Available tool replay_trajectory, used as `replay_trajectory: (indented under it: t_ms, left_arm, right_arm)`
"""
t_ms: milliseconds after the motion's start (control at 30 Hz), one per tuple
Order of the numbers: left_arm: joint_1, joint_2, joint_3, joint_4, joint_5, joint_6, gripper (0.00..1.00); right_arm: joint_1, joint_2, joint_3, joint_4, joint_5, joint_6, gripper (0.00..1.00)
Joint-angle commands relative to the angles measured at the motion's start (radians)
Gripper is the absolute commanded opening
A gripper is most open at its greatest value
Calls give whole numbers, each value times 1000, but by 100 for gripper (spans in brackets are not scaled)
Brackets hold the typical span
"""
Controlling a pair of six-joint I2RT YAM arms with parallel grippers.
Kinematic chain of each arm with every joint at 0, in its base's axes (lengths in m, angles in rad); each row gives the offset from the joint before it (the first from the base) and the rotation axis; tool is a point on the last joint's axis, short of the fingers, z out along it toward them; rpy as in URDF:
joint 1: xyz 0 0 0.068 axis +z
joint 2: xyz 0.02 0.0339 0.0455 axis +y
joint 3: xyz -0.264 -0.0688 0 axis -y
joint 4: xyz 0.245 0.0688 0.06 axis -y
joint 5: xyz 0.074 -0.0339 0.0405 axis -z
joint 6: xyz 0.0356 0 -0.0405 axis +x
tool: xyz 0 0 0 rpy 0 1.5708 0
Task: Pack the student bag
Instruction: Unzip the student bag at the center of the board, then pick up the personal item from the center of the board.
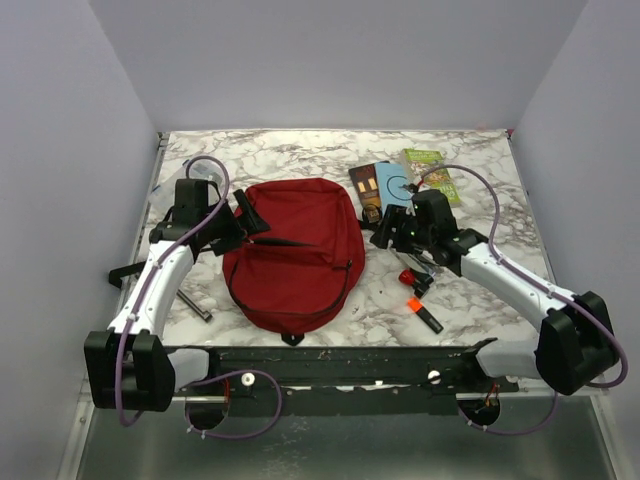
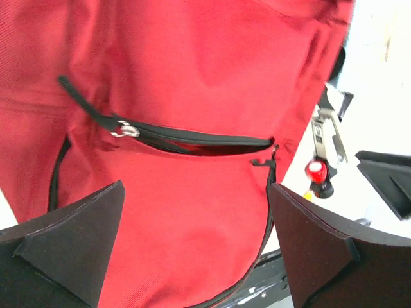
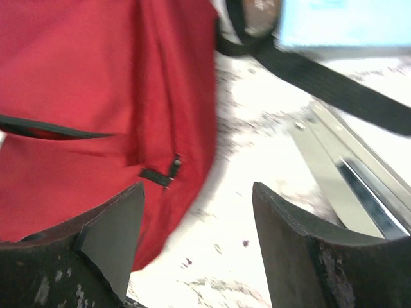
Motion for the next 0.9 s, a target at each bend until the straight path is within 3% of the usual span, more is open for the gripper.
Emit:
replay_trajectory:
  t_ms: [0,67,100,267,367,533,867]
  left_arm:
    - [-74,-47,49,35,85,110,99]
    - [-116,-52,65,35,93,142,99]
    - [-136,-51,72,33,103,158,99]
    - [-214,-58,67,36,130,199,99]
    - [-229,-54,51,41,155,198,99]
    - [-231,-64,37,52,179,188,97]
    - [-231,-29,40,54,155,171,95]
  right_arm:
    - [-6,-48,-8,-294,213,72,74]
    - [-7,-65,-23,-369,284,129,96]
    - [-10,-75,-34,-411,310,156,100]
    - [-18,-166,-106,-536,427,325,100]
    - [-19,-189,-118,-559,413,409,99]
    - [-20,-176,-187,-524,338,486,88]
    - [-20,-190,-252,-439,364,494,62]
